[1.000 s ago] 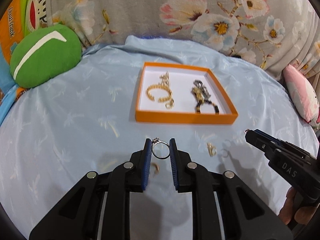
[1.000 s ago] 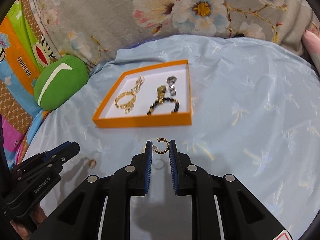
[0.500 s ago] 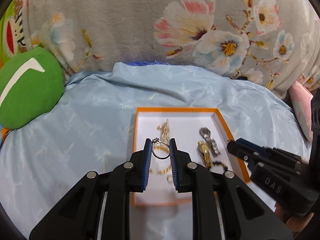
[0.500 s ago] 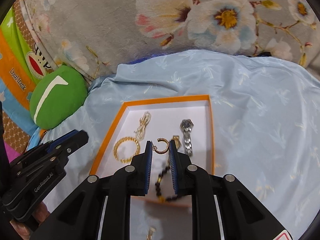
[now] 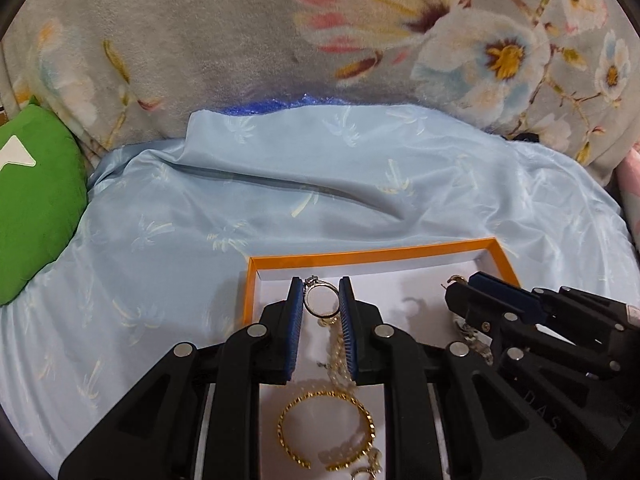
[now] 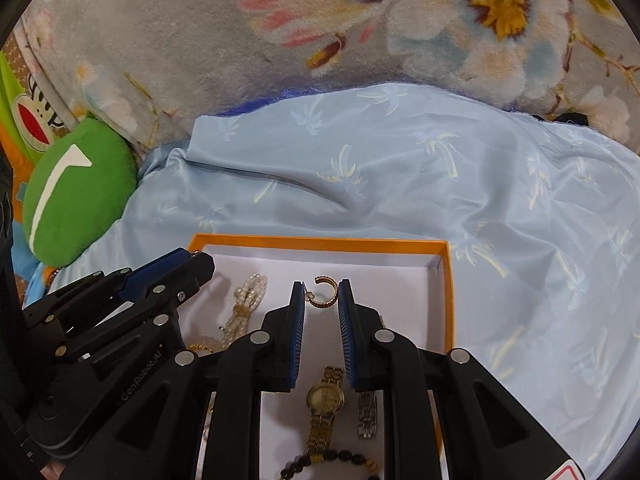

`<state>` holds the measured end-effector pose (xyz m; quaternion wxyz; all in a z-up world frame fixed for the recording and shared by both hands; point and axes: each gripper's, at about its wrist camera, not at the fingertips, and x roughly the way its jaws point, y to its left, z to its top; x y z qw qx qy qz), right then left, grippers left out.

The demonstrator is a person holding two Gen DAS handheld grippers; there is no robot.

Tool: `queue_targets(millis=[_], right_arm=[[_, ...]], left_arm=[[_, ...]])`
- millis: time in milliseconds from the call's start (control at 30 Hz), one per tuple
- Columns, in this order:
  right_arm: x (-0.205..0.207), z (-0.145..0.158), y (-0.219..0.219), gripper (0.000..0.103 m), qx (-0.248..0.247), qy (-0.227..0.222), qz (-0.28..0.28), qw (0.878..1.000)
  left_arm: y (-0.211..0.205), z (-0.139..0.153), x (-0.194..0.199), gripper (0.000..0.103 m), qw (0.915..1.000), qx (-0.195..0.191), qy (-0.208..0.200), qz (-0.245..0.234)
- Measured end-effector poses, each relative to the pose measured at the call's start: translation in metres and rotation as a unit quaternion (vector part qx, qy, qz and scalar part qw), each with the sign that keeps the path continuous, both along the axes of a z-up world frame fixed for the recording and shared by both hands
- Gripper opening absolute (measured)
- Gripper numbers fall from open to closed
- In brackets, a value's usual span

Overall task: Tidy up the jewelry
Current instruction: 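Carry silver ring and gold hoop into the orange box while both tools release, then withdraw and close the right tool on the small gold dangle earring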

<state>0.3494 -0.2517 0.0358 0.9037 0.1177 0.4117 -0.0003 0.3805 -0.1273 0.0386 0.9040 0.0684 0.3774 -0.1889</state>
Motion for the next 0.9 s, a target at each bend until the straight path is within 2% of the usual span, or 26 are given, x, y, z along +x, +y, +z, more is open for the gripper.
queue_targets(millis=[200, 333, 467, 567, 700, 900], right_arm=[[0.008, -0.011, 0.002, 0.018, -0.006, 0.013, 0.005, 1.000], [0.001, -0.003, -0.005, 0.018, 0.006, -0.003, -0.004, 1.000], [-0.028, 0.010, -0.013, 0.018, 0.018, -0.025, -0.010, 0.999], [-0.065, 0.021, -0.012, 0.018, 0.007, -0.042, -0.007, 0.999], [-0.122, 0.024, -0.006, 0.018, -0.006, -0.052, -0.006, 0.999], [-0.190, 0.000, 0.019, 0.018, -0.014, -0.032, -0.003, 0.999]], left_arm=[[-0.002, -0.008, 0.009, 0.018, 0.9999, -0.008, 0.013, -0.006], [0.004, -0.005, 0.009, 0.029, 0.9996, -0.022, 0.016, 0.000], [0.021, 0.012, -0.004, 0.029, 0.9991, -0.042, 0.003, 0.009], [0.042, 0.028, -0.032, 0.029, 0.9986, -0.049, -0.016, 0.013], [0.070, 0.034, -0.077, 0.039, 0.9986, -0.038, -0.033, 0.020], [0.100, 0.006, -0.143, 0.039, 0.9990, 0.004, -0.020, 0.039]])
